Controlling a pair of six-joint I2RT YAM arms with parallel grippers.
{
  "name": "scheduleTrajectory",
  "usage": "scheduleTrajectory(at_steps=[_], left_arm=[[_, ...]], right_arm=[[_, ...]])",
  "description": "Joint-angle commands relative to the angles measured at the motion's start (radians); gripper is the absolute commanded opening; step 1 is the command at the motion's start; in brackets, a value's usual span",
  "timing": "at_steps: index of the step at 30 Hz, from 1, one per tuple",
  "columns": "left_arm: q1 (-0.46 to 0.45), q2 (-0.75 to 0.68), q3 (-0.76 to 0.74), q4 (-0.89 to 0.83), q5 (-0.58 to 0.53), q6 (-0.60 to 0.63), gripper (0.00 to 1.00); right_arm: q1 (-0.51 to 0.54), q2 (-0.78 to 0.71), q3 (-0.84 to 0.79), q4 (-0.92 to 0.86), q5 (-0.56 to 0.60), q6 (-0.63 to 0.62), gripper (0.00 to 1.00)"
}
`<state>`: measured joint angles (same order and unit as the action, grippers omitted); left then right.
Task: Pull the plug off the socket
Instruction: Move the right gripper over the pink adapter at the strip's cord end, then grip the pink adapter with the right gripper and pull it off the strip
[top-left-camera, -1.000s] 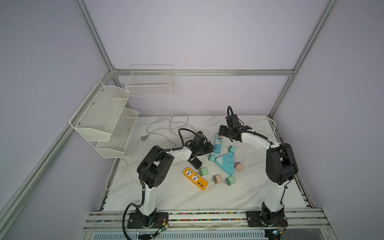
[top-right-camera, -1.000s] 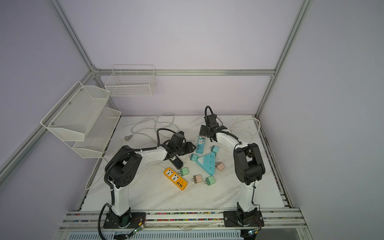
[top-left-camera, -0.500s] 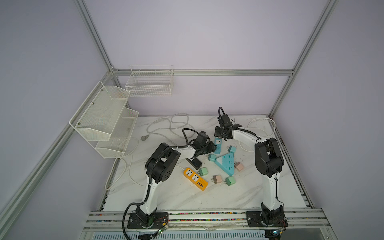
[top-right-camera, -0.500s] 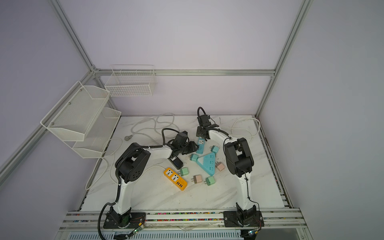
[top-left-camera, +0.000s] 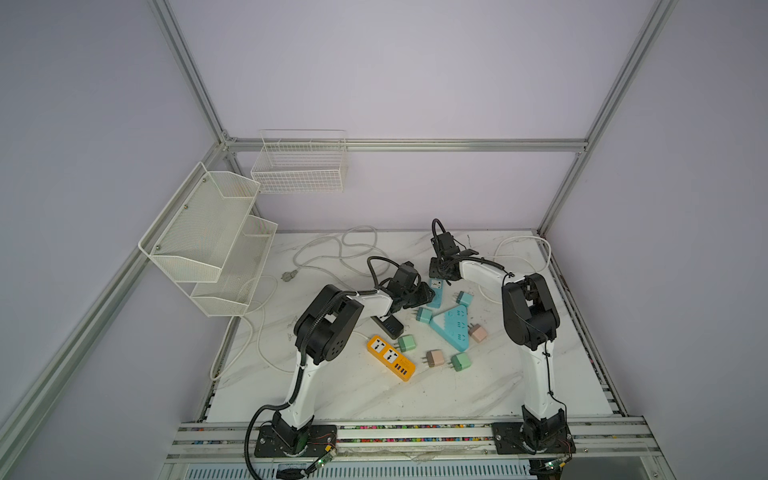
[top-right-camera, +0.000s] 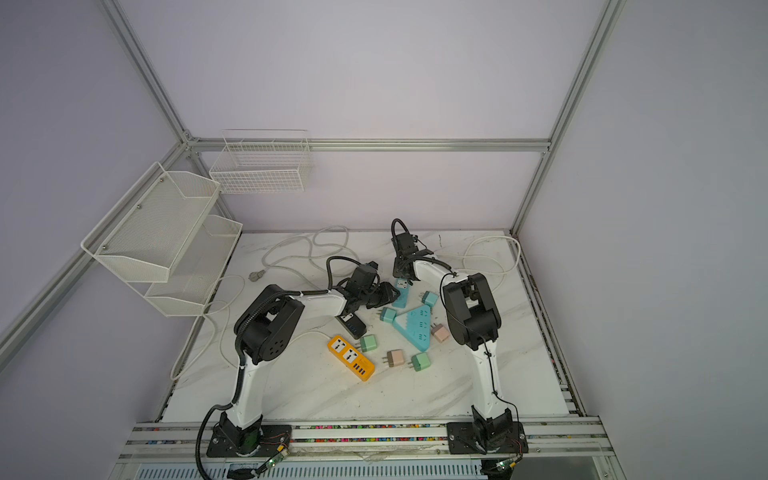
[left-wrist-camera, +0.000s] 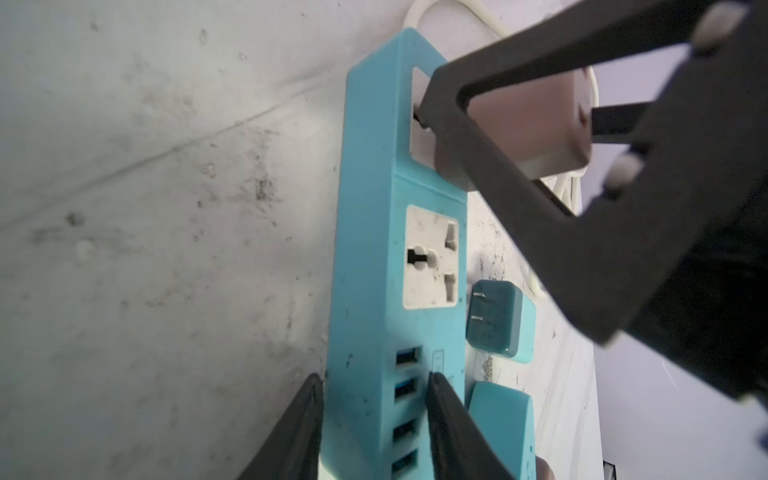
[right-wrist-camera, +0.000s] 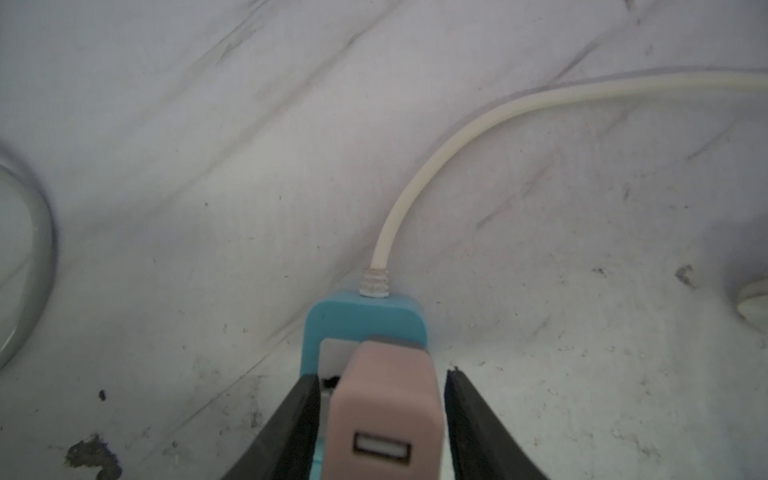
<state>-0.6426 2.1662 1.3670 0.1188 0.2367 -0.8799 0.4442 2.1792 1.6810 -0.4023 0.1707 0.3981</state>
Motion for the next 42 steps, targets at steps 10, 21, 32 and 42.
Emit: scheduleTrajectory(at_steps=[10,21,32,42], left_arm=[[-0.014,0.009,0.032,-0.026,-0.003,-0.004,0.37],[-0.022,0.014,0.009,-0.055,-0.021,-0.009,0.35],[-0.026,0.019,-0.009,-0.072,-0.021,-0.027,0.32],[-0.026,0.014,-0.024,-0.102,-0.054,-0.024,0.31]], right_arm=[[0.006,0.011,0.006,-0.010,0.003,0.017,0.38],[0.024,0.018,0.037,-0.030,0.038,0.019,0.28],[0.028,-0.017,0.040,-0.011,0.038,0.039,0.24],[0.019,-0.049,0.035,-0.032,0.076,0.038,0.23]])
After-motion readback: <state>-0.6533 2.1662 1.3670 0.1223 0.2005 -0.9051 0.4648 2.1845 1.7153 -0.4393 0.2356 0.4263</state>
